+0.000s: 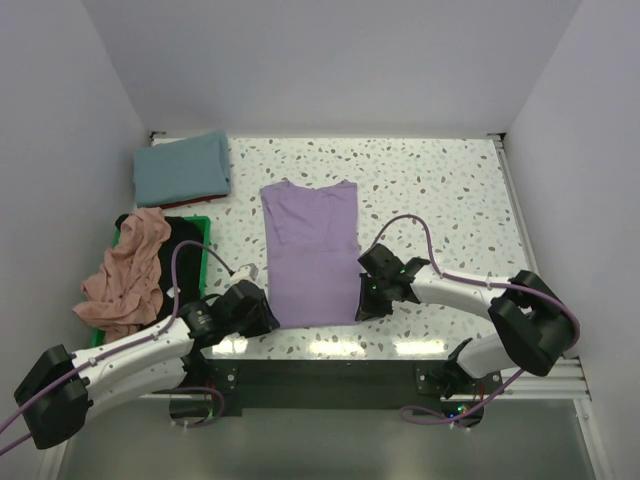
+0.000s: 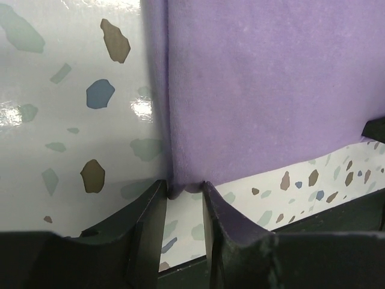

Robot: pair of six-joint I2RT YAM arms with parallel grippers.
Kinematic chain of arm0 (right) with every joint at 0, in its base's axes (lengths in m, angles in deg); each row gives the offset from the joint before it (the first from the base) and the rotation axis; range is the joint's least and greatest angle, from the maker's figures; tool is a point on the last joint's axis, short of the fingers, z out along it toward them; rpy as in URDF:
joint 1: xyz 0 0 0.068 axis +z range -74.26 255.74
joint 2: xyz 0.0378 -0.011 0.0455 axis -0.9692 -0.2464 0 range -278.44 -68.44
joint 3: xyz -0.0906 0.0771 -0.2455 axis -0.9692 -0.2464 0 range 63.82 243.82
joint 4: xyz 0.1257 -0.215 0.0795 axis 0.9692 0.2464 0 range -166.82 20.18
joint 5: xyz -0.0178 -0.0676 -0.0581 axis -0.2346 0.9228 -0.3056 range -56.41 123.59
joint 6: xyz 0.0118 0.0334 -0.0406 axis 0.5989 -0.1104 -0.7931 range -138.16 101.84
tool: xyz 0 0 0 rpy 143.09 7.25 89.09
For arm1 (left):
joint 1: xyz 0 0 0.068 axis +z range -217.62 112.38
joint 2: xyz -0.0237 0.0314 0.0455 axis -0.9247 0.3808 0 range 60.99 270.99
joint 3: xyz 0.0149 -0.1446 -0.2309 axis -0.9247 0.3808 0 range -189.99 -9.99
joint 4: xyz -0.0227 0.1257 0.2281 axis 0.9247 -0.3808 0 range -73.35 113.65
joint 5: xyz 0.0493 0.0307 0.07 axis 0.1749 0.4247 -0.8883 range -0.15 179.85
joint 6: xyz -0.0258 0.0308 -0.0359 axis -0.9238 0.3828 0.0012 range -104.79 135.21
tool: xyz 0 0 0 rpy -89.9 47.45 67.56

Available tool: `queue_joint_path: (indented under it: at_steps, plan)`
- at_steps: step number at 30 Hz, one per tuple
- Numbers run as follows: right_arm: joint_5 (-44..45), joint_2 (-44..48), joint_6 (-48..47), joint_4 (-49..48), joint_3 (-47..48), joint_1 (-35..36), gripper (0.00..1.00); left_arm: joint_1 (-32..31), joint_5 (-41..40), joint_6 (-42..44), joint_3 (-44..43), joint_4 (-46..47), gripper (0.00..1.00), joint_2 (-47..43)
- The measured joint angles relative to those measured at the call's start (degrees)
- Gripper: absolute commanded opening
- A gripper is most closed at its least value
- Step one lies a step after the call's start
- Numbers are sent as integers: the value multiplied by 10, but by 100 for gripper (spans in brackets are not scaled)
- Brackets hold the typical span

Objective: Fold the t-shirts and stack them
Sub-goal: Fold the tshirt

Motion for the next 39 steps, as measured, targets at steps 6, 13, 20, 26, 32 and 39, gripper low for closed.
queue_joint_path:
  at_steps: [6,13,20,26,32,39]
  plan:
    - [0,0,0,0,0,0,10,0,-5,-2,-5,-18,29,1]
    - [0,0,0,0,0,0,10,0,-9,-2,-9,-23,26,9]
    - [1,0,-1,3,2,0,9,0,-4,5,-12,-5,8,33]
    - [5,0,-2,10,5,1,0,0,-3,5,-13,-5,0,29]
    - [16,10,-2,34,5,1,0,0,-6,4,-13,-49,0,-16]
    - [31,59,-2,101,5,4,0,-1,-1,-1,-56,-101,0,-44]
